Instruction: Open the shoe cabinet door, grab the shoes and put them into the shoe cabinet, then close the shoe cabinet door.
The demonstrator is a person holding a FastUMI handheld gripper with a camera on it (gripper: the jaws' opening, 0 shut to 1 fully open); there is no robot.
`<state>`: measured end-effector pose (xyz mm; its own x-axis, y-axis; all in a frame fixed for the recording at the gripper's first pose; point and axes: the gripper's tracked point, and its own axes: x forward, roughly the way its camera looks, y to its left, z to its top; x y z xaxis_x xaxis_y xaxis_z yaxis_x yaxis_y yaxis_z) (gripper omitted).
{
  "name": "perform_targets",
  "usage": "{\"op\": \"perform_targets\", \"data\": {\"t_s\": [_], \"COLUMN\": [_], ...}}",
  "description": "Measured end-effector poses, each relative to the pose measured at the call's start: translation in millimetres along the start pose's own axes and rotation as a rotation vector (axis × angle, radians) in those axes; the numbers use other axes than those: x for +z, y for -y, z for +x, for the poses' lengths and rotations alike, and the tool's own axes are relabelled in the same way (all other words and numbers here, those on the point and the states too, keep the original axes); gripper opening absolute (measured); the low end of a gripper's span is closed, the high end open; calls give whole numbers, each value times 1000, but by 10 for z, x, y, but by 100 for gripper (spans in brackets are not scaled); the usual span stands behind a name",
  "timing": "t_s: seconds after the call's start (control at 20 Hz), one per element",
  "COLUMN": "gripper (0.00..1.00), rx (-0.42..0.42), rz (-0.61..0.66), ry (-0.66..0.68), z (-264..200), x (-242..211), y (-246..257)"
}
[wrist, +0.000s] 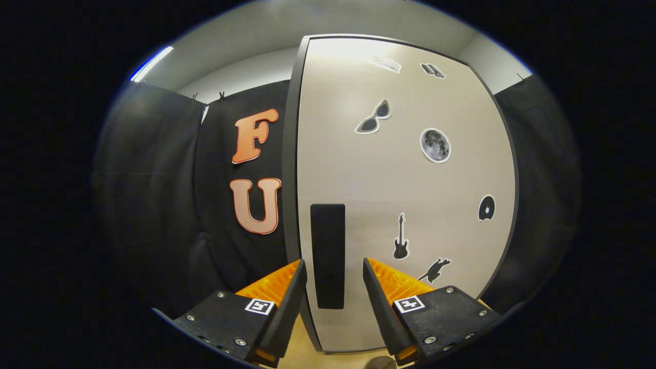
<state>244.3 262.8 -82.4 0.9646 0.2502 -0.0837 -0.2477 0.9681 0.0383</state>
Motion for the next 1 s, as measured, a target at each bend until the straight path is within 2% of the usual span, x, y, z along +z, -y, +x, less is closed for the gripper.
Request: {"op": "perform_targets", "data": {"t_s": [0.5,0.65,0.8,1.0], "gripper": [39,37,28,22], "rx": [-10,-36,-27,-30], "rz": [-19,-60,11,16], "ry": [-17,-28,-52,-66], "z": [231,228,231,215], "x": [-88,-109,-128,-133], "y": [-35,-29,-33,-31]}}
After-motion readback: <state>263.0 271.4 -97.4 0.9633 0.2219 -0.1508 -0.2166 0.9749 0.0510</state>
